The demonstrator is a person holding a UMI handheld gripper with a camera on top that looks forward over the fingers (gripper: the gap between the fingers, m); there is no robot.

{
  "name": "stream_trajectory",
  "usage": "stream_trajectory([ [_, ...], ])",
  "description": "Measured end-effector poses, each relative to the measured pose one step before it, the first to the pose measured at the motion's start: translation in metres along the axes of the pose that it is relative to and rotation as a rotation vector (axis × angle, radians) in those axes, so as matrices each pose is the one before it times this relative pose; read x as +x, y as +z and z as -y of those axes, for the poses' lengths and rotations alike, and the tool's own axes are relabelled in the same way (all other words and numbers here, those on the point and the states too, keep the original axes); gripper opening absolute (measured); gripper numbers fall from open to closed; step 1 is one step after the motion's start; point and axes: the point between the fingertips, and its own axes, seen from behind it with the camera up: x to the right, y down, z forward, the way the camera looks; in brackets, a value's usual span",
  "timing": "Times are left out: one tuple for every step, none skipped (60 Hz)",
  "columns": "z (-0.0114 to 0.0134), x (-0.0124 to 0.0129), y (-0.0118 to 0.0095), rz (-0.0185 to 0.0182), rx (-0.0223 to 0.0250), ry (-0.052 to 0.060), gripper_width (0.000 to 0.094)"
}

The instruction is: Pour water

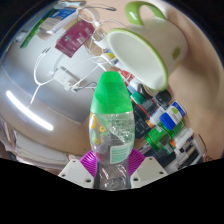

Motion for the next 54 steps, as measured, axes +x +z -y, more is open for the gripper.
stream_trajectory([
  [-0.00157,-0.00158,-0.0006,-0.00414,-0.00648,-0.0248,0.0362],
  [-0.00149,-0.00198,-0.00063,-0.00508,-0.0061,-0.0308,0.0362],
  [-0.00138,-0.0023,-0.00136,-0.00721,-0.00633,-0.0367,0.0361],
  [-0.0009,-0.00254,0.00003,-0.00855,-0.00404,-0.0438,0.0362],
  [-0.00085,-0.00356,-0.00027,-0.01223,-0.00365,-0.0487,0.0363],
  [-0.00072,-0.00386,-0.00101,-0.01067,-0.00567,-0.056,0.0362],
  [-0.00006,-0.00381,-0.00121,-0.01186,-0.00612,-0.0611,0.0362],
  [0.00003,-0.00363,-0.00163,-0.0127,-0.00724,-0.0667,0.0363],
  [0.00103,-0.00295,-0.00205,-0.01521,-0.00761,-0.0706,0.0362],
  [0.00186,-0.00211,-0.00267,-0.01701,-0.00693,-0.0748,0.0362],
  [0.0034,-0.00117,-0.0029,-0.02027,-0.00355,-0.0774,0.0362],
  [0.00485,0.00065,-0.00271,-0.02084,0.00375,-0.0792,0.0362],
  [0.0072,0.00355,-0.00661,-0.00533,-0.0058,-0.0931,0.0361],
  [0.00828,-0.00361,-0.00016,-0.05407,0.02168,-0.0744,0.0362],
  [0.00987,0.004,-0.00483,-0.03216,0.01252,-0.0919,0.0361],
  [0.01082,0.00555,-0.00559,-0.03408,0.01417,-0.0955,0.0362],
  [0.01138,0.00652,-0.00576,-0.03641,0.01647,-0.0965,0.0363],
  [0.01178,0.00749,-0.00529,-0.03863,0.01758,-0.0964,0.0362],
  [0.01254,0.0094,-0.00545,-0.03958,0.01906,-0.0941,0.0363],
  [0.01045,0.01691,-0.00659,-0.01249,0.02593,-0.102,0.0362],
  [0.0112,0.01176,-0.00541,-0.04113,0.01927,-0.086,0.0363],
  [0.01113,0.01273,-0.00518,-0.04047,0.01945,-0.0836,0.0363],
  [0.01025,0.01294,-0.00457,-0.03824,0.01981,-0.0814,0.0363],
  [0.01015,0.01999,-0.00229,-0.03683,0.02061,-0.078,0.0363],
  [0.00674,0.01397,-0.00419,-0.03459,0.01743,-0.0736,0.0363],
  [0.00194,0.00174,-0.00159,-0.05987,-0.00994,-0.052,0.0362],
  [0.00113,0.01235,-0.00372,-0.03755,0.00693,-0.0591,0.0361],
  [-0.00186,0.0145,-0.00245,-0.03398,0.00285,-0.0546,0.0362],
  [-0.00222,0.01346,-0.00257,-0.03105,0.00493,-0.0494,0.0362],
  [-0.00405,0.02648,-0.00045,-0.0109,0.0347,-0.0539,0.0362],
  [-0.00387,0.00768,0.00084,-0.03119,0.00354,-0.0348,0.0362],
  [-0.00367,0.00699,0.00065,-0.03168,-0.00009,-0.0297,0.0362],
  [-0.00389,0.01049,0.00228,-0.02704,-0.01437,-0.0191,0.0362],
  [-0.0071,0.00451,0.00164,-0.02344,-0.00405,-0.013,0.0362],
  [-0.0072,0.00614,0.00066,-0.0152,-0.00349,-0.0149,0.0363],
  [-0.00674,0.00364,0.00107,-0.01025,-0.00712,-0.009,0.0361],
  [-0.00586,0.0017,0.00168,-0.00715,-0.01041,-0.0039,0.0361],
  [-0.00674,0.00195,0.00143,-0.00274,-0.00618,-0.0035,0.036],
  [-0.01306,0.01918,-0.00261,0.01749,0.03392,-0.0216,0.036],
  [-0.00541,-0.00068,0.00395,-0.00387,-0.01053,0.0051,0.0361],
  [-0.00495,-0.00057,-0.00001,-0.01001,-0.02634,-0.0003,0.0362],
  [-0.00627,0.00071,0.00132,-0.00158,-0.00797,-0.0018,0.0368],
  [-0.00506,0.00109,0.00079,-0.00228,-0.00607,-0.0018,0.0368],
  [-0.0041,0.00061,0.00085,-0.00056,-0.00309,-0.0047,0.0369],
  [-0.00345,0.0001,0.00064,0.00175,0.00055,-0.0086,0.0368],
  [-0.00491,0.0001,0.00003,0.00294,0.01168,-0.011,0.0369],
  [-0.00289,0.00107,0.00052,-0.00124,0.00311,-0.0086,0.0369],
  [-0.00324,0.00229,0.00048,-0.00545,0.00064,-0.0059,0.0372],
  [-0.00316,0.00222,0.00029,-0.00672,0.00005,-0.0041,0.0371],
  [-0.00418,0.00213,0.00084,-0.00223,0.00262,-0.0017,0.0371],
  [-0.0033,0.0005,0.00022,-0.00101,-0.00098,0.0015,0.0375],
  [-0.00392,0.00023,0.0003,0.00069,-0.00201,0.0047,0.0376],
  [-0.00452,0.00038,0.00048,0.00105,-0.0045,0.0044,0.0376],
  [-0.00501,0.00064,0.00035,-0.0004,-0.0065,0.0051,0.0377],
])
